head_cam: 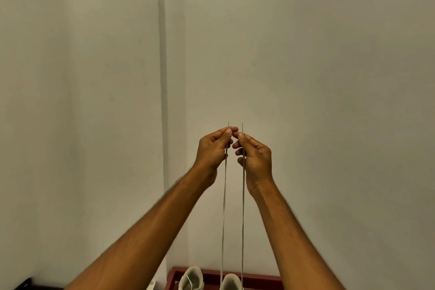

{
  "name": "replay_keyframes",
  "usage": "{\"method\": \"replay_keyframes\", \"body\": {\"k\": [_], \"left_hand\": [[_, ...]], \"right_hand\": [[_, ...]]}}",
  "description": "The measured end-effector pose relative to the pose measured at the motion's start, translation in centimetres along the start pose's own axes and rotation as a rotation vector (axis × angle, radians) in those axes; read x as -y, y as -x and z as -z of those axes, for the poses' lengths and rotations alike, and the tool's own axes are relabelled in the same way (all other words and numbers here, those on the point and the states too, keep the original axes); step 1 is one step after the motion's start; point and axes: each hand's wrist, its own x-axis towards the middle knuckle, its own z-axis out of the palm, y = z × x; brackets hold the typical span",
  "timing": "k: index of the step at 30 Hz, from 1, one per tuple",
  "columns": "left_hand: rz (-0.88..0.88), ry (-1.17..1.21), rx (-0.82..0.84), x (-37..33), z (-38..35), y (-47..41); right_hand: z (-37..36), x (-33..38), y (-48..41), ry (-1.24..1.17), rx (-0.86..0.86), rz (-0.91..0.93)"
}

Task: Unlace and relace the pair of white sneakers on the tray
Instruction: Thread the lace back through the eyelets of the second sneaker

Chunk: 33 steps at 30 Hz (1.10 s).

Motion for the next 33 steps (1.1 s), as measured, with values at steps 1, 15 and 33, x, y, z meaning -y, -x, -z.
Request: {"method": "replay_keyframes", "body": {"k": [1,15,33], "left_hand": [[-0.014,-0.041,0.003,-0.1,0.4,0.0],[0.343,-0.709,0.007,19.4,15.1,12.7],[0.360,-1.233,0.007,11.6,28.3,16.2]], "right_hand": [[0.4,0.1,0.1,-0.002,0.026,0.003],[18.0,-15.1,11.3,0.507,-0.044,-0.629],[19.0,-26.3,22.8,0.478,-0.022,-0.834]]}}
